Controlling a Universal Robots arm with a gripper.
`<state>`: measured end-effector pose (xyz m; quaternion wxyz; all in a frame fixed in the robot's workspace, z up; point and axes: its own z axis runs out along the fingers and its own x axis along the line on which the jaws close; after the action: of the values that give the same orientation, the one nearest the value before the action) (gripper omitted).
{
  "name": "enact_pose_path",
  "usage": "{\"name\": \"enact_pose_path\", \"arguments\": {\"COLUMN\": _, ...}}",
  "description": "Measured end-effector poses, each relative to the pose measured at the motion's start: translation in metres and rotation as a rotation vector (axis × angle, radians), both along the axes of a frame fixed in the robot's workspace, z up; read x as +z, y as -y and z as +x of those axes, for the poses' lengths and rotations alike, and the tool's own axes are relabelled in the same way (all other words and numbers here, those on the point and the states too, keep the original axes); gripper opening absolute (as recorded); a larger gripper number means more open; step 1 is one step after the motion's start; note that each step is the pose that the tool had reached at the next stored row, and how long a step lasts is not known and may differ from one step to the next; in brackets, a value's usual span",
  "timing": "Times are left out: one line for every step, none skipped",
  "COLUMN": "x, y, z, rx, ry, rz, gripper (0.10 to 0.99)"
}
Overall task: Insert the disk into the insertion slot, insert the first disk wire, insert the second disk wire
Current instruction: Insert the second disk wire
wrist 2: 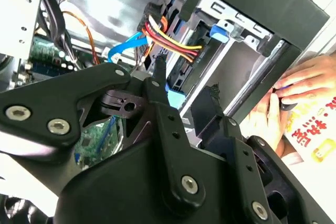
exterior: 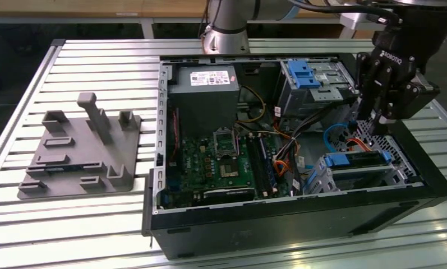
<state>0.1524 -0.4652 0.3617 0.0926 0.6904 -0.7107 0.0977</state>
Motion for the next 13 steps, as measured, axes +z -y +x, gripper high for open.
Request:
{"name": "enact_pose_path", "arguments": {"x": 0.0000, "y": 0.0000, "z": 0.0000, "rx": 0.008, "ry": -0.0064, "rz": 0.000, "gripper": 0.475}}
{"name": "enact_pose_path", "arguments": {"x": 0.0000, "y": 0.0000, "z": 0.0000, "rx": 0.016, "ry": -0.0119, "rz": 0.000, "gripper": 0.475}}
{"name": "enact_pose_path", "arguments": {"x": 0.0000, "y": 0.0000, "z": 0.0000, "rx": 0.025, "ry": -0.0173, "rz": 0.000, "gripper": 0.475}}
{"name": "enact_pose_path", "arguments": {"x": 0.0000, "y": 0.0000, "z": -0.0001, "rx": 0.036, "ry": -0.0220, "rz": 0.000, "gripper": 0.475}}
{"name": "enact_pose_path", "arguments": {"x": 0.0001, "y": 0.0000, "z": 0.0000, "rx": 0.051, "ry": -0.0248, "rz": 0.000, "gripper": 0.475}}
{"name": "enact_pose_path", "arguments": {"x": 0.0000, "y": 0.0001, "z": 0.0000, "rx": 0.067, "ry": -0.0267, "rz": 0.000, "gripper": 0.475}}
{"name": "enact_pose_path", "arguments": {"x": 0.0000, "y": 0.0001, "z": 0.0000, "rx": 0.082, "ry": -0.0283, "rz": -0.001, "gripper": 0.475}}
{"name": "enact_pose_path", "arguments": {"x": 0.0000, "y": 0.0000, "z": 0.0000, "rx": 0.097, "ry": -0.0300, "rz": -0.001, "gripper": 0.475}}
{"name": "enact_pose_path", "arguments": {"x": 0.0000, "y": -0.0012, "z": 0.0001, "rx": 0.105, "ry": -0.0327, "rz": -0.001, "gripper": 0.475}}
{"name": "enact_pose_path", "arguments": {"x": 0.0000, "y": -0.0037, "z": -0.0001, "rx": 0.105, "ry": -0.0342, "rz": -0.001, "gripper": 0.475}}
{"name": "enact_pose_path", "arguments": {"x": 0.0001, "y": -0.0051, "z": -0.0003, "rx": 0.105, "ry": -0.0353, "rz": -0.001, "gripper": 0.475}}
{"name": "enact_pose_path", "arguments": {"x": 0.0001, "y": -0.0061, "z": -0.0006, "rx": 0.105, "ry": -0.0401, "rz": -0.003, "gripper": 0.475}}
{"name": "enact_pose_path", "arguments": {"x": 0.0000, "y": -0.0067, "z": -0.0016, "rx": 0.105, "ry": -0.0449, "rz": -0.007, "gripper": 0.475}}
